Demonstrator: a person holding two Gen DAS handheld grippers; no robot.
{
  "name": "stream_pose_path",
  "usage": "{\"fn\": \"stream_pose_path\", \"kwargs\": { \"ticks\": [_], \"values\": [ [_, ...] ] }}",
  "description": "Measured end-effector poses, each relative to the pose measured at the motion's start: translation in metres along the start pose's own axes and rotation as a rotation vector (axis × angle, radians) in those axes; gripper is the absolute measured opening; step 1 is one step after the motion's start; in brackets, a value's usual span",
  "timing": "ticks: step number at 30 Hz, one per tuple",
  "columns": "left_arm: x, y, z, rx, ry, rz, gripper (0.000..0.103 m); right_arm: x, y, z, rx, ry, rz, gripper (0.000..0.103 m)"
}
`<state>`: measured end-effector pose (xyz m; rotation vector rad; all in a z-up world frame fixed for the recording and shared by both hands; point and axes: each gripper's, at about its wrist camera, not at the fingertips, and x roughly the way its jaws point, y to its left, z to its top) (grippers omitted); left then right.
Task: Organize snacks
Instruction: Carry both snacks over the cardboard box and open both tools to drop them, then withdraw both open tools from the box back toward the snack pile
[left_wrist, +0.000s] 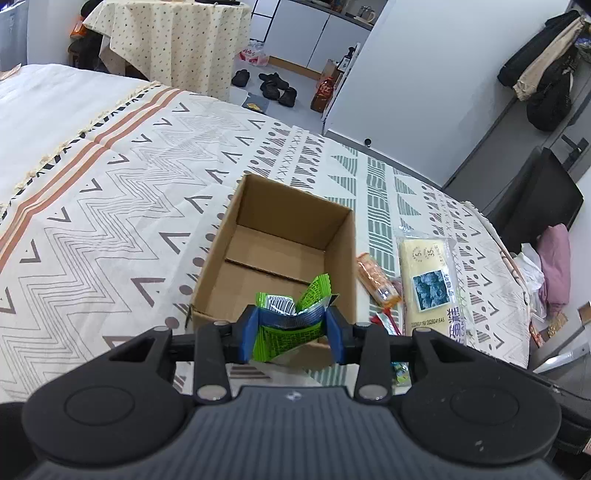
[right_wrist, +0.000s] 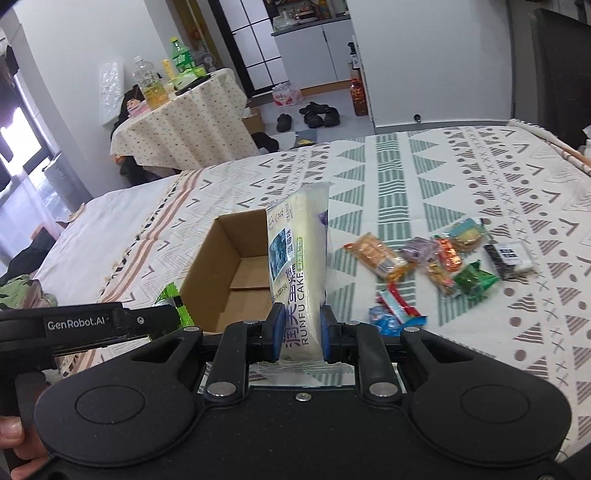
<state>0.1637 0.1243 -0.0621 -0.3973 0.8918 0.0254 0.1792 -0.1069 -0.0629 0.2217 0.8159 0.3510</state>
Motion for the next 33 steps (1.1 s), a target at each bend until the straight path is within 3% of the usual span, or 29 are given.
{"fn": "stream_pose_path", "kwargs": {
  "ticks": [18,23,25,27,31,33],
  "values": [
    [0.041,0.033,0.027,-0.079,0.027,0.038,0.043,0.058,0.033,0.016,0.018,0.034,0.033,0.02],
    [0.039,0.033,0.024,-0.068,0.04,0.055,0.052,0.068,0.032,0.021,0.07,0.029,0.067,0.02],
    [0.035,0.032,0.022,-0.064,0.033,0.07,0.06,0.069,0.032,0.02,0.071,0.011,0.078,0.024],
    [0.031,0.03,0.02,-0.055,0.024,0.086,0.071,0.068,0.03,0.018,0.076,0.014,0.049,0.043],
    [0.024,0.023,0.015,-0.043,0.015,0.087,0.083,0.058,0.023,0.012,0.094,0.019,0.049,0.048],
    [0.021,0.017,0.011,-0.036,0.013,0.082,0.083,0.05,0.017,0.009,0.097,0.02,0.039,0.054]
  ]
}}
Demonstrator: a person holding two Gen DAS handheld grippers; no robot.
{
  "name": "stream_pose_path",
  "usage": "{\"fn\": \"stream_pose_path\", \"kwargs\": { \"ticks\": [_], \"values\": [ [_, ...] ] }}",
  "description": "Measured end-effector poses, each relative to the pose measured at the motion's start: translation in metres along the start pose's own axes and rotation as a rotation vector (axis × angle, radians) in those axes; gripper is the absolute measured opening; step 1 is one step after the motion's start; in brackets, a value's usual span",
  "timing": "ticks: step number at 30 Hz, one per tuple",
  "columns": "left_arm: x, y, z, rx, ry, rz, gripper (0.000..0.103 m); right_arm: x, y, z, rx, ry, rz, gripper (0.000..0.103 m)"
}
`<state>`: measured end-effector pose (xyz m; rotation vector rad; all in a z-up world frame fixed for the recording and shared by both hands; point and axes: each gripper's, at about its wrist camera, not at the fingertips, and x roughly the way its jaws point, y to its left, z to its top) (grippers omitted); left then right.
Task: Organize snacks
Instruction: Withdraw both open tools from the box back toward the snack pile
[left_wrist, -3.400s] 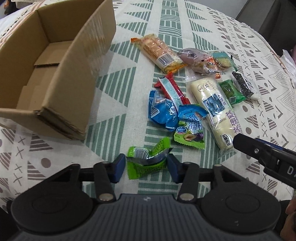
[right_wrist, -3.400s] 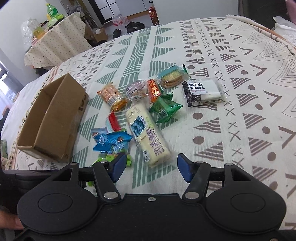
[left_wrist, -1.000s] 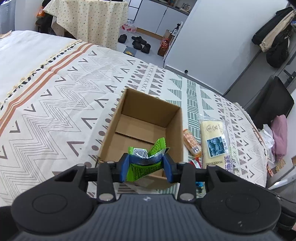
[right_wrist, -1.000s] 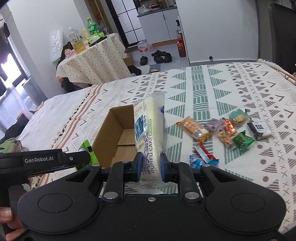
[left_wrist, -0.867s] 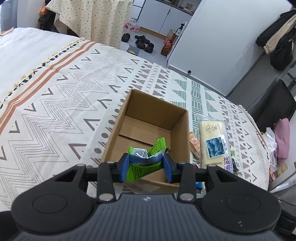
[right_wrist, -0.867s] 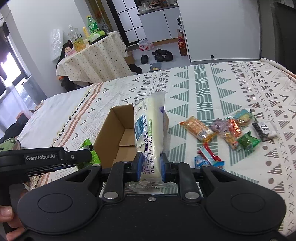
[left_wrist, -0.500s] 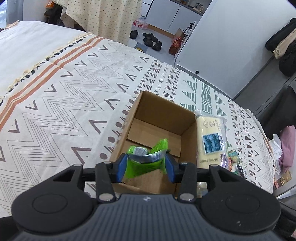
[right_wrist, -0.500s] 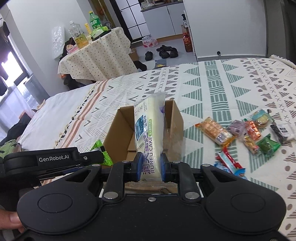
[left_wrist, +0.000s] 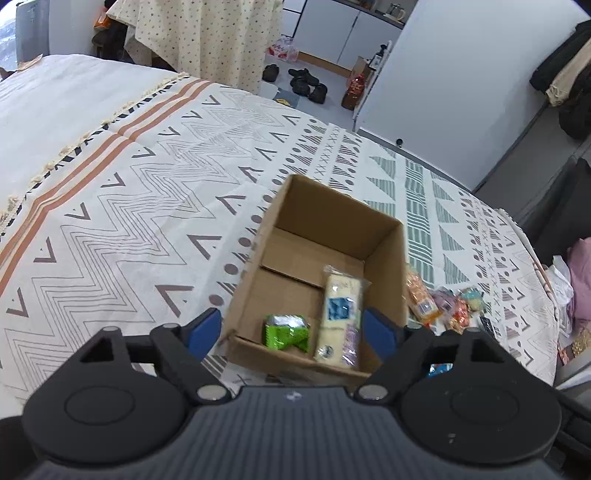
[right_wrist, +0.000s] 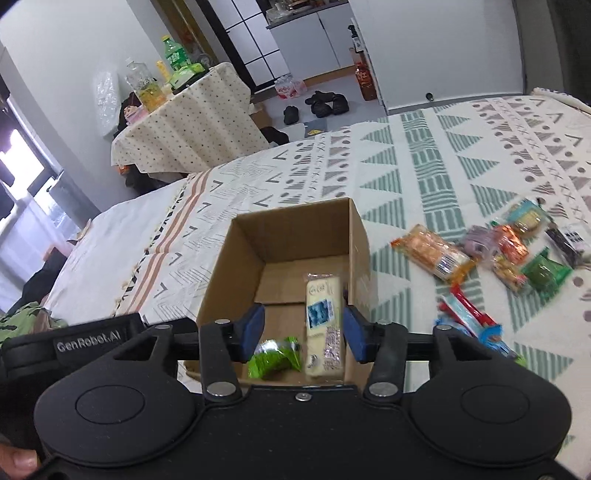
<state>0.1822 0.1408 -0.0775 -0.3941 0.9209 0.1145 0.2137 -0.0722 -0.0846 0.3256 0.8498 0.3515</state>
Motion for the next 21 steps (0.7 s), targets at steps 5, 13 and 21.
{"fn": "stream_pose_path", "kwargs": {
  "ticks": [5,13,21],
  "values": [
    [-0.01,-0.016,-0.011,0.018,-0.018,0.005,0.09,-0.024,-0.017,-0.005,0.005,-0.036,-0.04,0.076],
    [-0.023,-0.042,-0.026,0.053,-0.037,0.009,0.094,-0.058,-0.045,-0.01,0.026,-0.086,-0.106,0.094],
    [-0.029,-0.067,-0.039,0.055,0.007,-0.052,0.098,-0.081,-0.073,-0.014,0.059,-0.125,-0.121,0.103]
  ]
}}
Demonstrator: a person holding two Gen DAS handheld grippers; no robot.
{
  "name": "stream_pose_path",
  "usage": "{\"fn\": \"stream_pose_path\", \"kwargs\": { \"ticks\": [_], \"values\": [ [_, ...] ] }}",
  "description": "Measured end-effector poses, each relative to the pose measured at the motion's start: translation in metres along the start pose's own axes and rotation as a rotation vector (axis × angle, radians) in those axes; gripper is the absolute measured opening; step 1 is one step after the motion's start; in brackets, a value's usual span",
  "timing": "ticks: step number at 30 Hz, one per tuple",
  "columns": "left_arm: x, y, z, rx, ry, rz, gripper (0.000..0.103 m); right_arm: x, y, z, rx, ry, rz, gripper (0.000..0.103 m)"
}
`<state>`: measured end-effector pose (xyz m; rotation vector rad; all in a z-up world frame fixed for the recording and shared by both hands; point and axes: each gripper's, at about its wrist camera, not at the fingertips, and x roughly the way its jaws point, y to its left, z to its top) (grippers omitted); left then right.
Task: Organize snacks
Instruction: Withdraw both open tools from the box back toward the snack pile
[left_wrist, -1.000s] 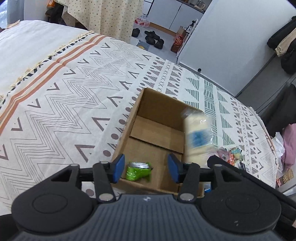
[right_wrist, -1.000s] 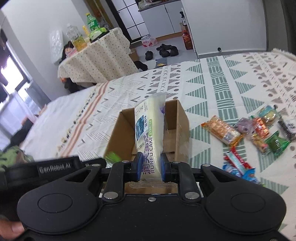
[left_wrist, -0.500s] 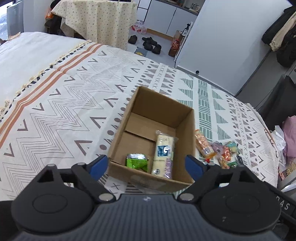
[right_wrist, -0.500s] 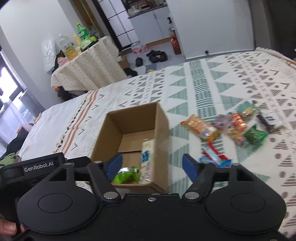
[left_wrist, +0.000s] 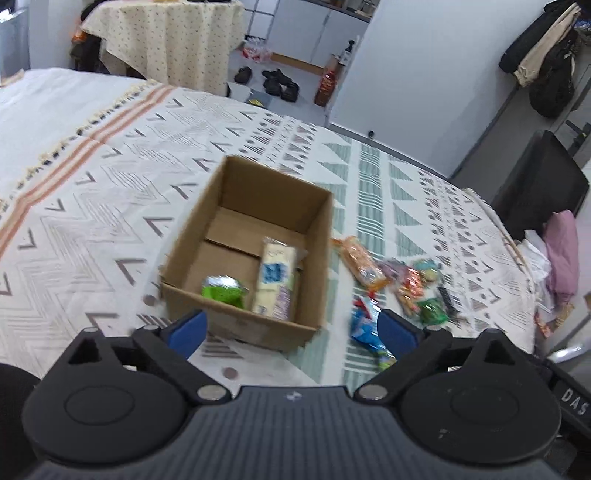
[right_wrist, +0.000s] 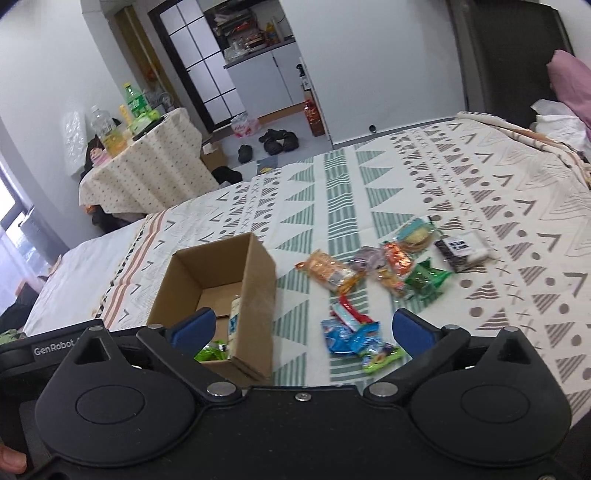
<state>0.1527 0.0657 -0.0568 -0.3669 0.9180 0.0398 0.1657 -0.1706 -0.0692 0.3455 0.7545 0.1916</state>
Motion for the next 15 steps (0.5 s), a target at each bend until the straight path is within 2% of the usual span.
{"fn": "stream_pose_path", "kwargs": {
  "ticks": [15],
  "values": [
    [0.018,-0.059,-0.02,0.052,0.037,-0.054,0.098,-0.022,-0.063,-0.005,0.003,-0.026,-0.038,0.103]
  ]
}}
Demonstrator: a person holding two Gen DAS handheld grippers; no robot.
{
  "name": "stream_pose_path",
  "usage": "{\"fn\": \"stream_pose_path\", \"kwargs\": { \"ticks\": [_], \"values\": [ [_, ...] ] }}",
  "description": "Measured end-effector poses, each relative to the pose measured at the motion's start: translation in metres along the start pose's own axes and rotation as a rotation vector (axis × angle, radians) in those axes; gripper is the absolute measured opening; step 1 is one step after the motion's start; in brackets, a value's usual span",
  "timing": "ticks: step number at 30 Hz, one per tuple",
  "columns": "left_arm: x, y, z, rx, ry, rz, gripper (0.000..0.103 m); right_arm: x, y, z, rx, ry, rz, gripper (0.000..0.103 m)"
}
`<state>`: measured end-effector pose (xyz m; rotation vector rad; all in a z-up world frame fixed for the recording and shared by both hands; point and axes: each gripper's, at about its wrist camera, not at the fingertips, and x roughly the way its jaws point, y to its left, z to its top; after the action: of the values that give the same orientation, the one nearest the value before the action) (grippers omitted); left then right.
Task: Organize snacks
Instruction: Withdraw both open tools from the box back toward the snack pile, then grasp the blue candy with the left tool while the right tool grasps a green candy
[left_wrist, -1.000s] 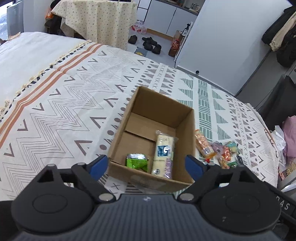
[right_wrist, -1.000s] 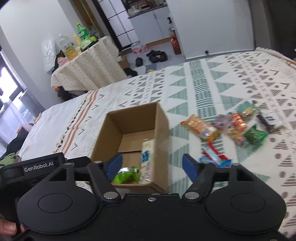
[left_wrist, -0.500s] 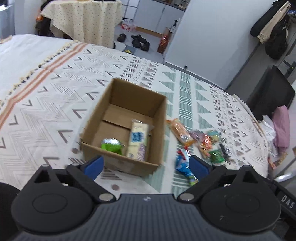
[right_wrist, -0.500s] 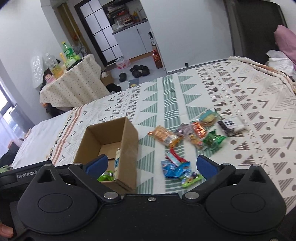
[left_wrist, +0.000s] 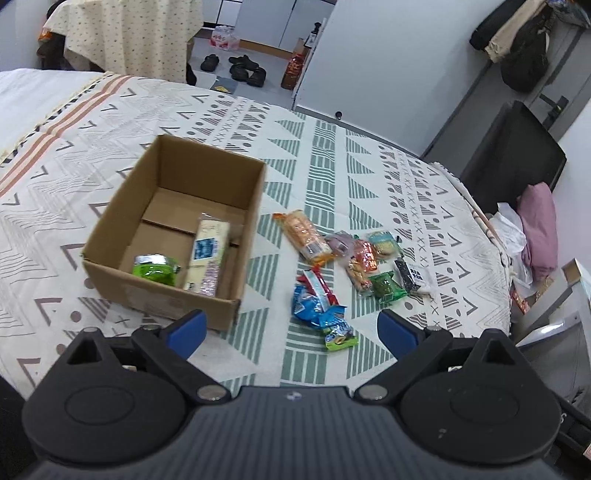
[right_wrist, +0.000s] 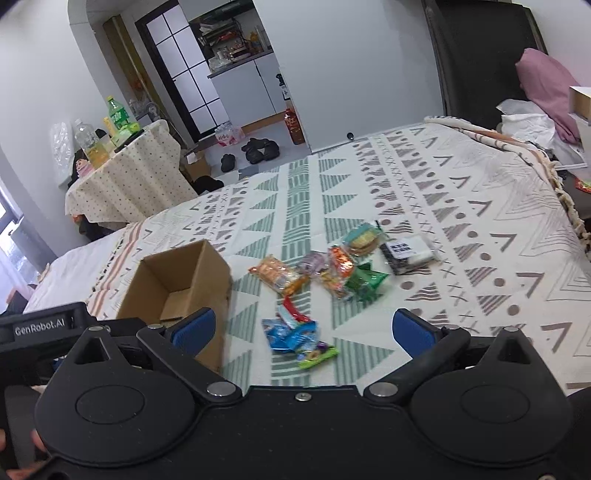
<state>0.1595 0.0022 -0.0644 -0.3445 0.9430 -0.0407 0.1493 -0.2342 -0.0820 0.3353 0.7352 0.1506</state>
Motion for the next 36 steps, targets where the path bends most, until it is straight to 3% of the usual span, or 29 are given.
{"fn": "stream_pose_path", "kwargs": {
  "ticks": [15,24,36],
  "values": [
    [0.053,-0.033,-0.009,0.025,0.041,0.016,0.095,0.027,-0.064,-0.006,0.065,0.081,0.024,0.1],
    [0.096,-0.039,-0.012,0.009,0.091,0.037,0.077,0.062,-0.09,-0.009,0.141,0.15,0.088,0.078],
    [0.155,-0.046,-0.02,-0.046,0.189,0.038,0.046,0.111,-0.106,-0.005,0.203,0.2,0.159,0.066]
  ]
}}
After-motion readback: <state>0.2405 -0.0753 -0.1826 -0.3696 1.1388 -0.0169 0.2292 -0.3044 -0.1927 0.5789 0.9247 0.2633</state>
